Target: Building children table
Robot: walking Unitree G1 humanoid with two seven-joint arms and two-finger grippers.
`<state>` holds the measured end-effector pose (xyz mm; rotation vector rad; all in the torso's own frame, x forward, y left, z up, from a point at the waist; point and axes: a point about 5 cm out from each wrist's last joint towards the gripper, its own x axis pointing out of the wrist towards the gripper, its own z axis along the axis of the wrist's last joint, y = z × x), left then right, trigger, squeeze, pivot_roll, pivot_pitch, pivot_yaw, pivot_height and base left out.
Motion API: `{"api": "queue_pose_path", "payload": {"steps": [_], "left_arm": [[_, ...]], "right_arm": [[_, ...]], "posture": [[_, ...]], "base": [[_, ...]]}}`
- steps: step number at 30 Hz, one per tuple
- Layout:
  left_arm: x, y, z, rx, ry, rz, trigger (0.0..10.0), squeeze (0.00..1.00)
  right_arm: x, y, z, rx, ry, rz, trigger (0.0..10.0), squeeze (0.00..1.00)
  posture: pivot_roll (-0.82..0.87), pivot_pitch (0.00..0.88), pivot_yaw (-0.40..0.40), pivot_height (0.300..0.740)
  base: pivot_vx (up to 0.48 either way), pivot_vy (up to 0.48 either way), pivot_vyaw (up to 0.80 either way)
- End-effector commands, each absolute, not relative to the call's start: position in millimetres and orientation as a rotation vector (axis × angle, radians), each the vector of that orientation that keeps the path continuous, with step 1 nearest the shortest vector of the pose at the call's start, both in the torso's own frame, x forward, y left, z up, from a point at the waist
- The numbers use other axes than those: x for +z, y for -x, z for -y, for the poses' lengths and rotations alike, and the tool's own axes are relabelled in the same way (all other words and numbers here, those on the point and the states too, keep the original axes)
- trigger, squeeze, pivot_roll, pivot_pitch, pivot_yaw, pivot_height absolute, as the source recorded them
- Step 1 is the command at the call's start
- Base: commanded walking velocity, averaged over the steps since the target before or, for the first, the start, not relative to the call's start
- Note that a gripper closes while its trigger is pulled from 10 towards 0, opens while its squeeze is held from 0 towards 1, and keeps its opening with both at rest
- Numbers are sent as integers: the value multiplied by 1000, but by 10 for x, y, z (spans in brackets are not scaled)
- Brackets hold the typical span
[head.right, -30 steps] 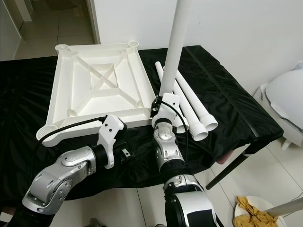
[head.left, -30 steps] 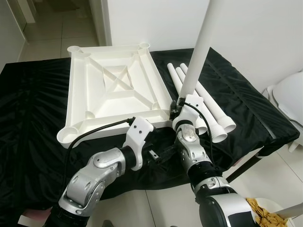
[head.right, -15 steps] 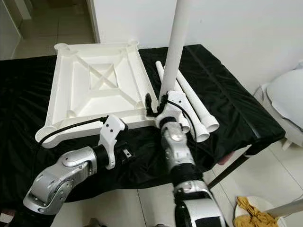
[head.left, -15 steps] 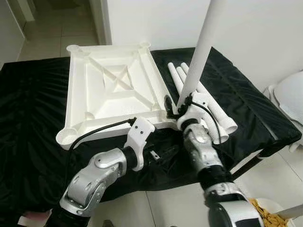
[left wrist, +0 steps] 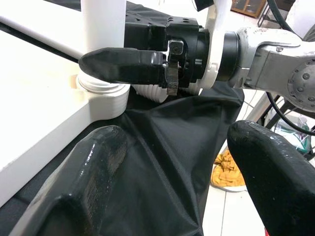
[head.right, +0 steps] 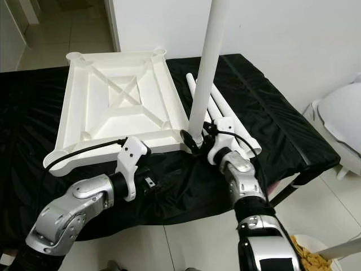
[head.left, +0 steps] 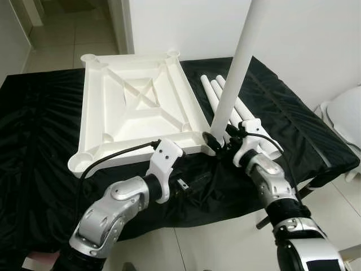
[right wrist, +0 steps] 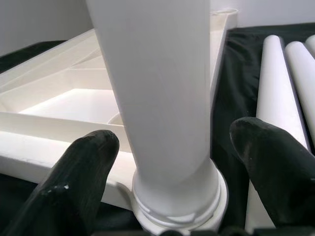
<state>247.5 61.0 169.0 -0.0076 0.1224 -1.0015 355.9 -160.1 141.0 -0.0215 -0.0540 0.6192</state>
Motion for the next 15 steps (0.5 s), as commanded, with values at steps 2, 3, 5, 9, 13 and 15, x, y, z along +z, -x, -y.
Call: {"api": "queue_pose_path", "payload": {"steps": [2,3,5,9,13,15], "left_arm": [[1681,-2488,-614,-1009,14,-139,10000,0],[1685,-2493,-619,-1008,13,-138,10000,0],[1686,-2497,-620,-1007,12,-138,10000,0],[1695,-2499,-617,-1008,11,-135,10000,0],[1697,-2499,-616,-1009,11,-134,10000,0],[1698,-2498,-615,-1009,11,-134,10000,0]], "right_arm": [[1438,-3579,1575,682,41,55,10000,0],[1463,-3602,1557,713,64,54,10000,0],[1477,-3615,1551,729,80,55,10000,0],[1520,-3665,1527,743,87,47,10000,0],[1528,-3682,1524,752,103,42,10000,0],[1517,-3692,1527,755,109,26,7608,0]], "posture": [[-29,44,2,740],[-30,43,7,740],[-30,43,7,740],[-27,41,8,740],[-26,41,8,740],[-24,43,8,740]], "base": [[0,0,0],[0,0,0],[0,0,0],[0,0,0],[0,0,0],[0,0,0]]}}
